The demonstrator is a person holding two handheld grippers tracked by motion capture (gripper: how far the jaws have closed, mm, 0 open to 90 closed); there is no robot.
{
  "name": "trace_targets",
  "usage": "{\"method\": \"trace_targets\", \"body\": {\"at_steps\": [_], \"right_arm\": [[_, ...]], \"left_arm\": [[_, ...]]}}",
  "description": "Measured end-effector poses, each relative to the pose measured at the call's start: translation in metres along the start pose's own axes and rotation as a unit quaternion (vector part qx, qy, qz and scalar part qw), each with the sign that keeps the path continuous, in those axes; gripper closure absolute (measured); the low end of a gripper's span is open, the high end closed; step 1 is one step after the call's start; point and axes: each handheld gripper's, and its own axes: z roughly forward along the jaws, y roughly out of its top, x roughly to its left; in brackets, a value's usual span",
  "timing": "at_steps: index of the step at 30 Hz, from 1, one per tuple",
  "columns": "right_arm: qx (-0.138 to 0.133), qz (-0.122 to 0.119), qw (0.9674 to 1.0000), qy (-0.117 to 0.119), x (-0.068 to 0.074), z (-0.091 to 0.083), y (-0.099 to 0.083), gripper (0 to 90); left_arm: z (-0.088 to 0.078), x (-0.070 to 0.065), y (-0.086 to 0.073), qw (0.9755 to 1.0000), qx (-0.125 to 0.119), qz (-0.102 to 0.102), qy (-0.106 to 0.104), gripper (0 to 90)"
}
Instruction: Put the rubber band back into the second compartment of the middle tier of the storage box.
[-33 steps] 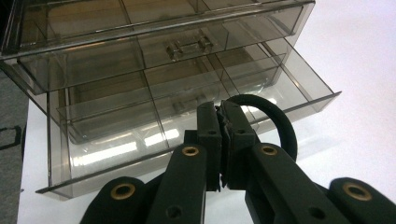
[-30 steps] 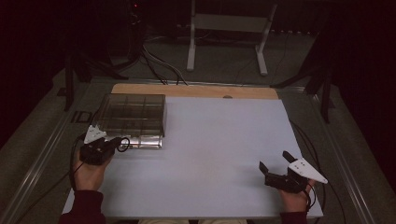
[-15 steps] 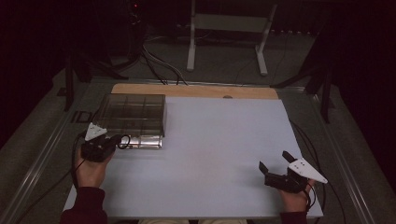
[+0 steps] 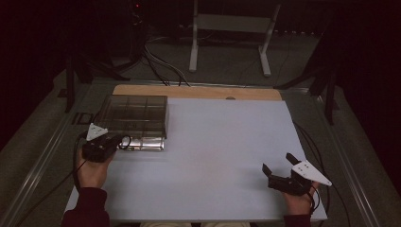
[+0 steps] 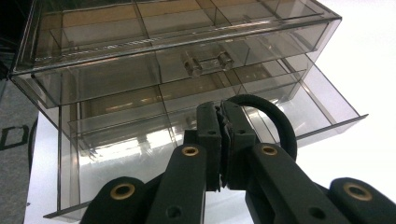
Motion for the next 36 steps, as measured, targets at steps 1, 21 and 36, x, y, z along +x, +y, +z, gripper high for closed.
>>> {"method": "trace_targets", "body": {"at_steps": [1,21,36], "right_arm": [[0.000,0.000,1.0000,0.000,0.000,0.000,0.000,0.8],[-0.001,0.001,1.0000,0.000,0.000,0.000,0.000,0.9],[-0.001,0.001,1.0000,-0.001,-0.001,0.000,0.000,0.8]], "left_arm": [[0.001,0.000,0.000,1.0000,0.000,0.000,0.001,88.4],[0.011,0.002,0.002,0.9998,0.000,-0.008,0.017,88.4],[0.021,0.002,0.002,0.9996,0.008,-0.007,0.024,88.4]]}}
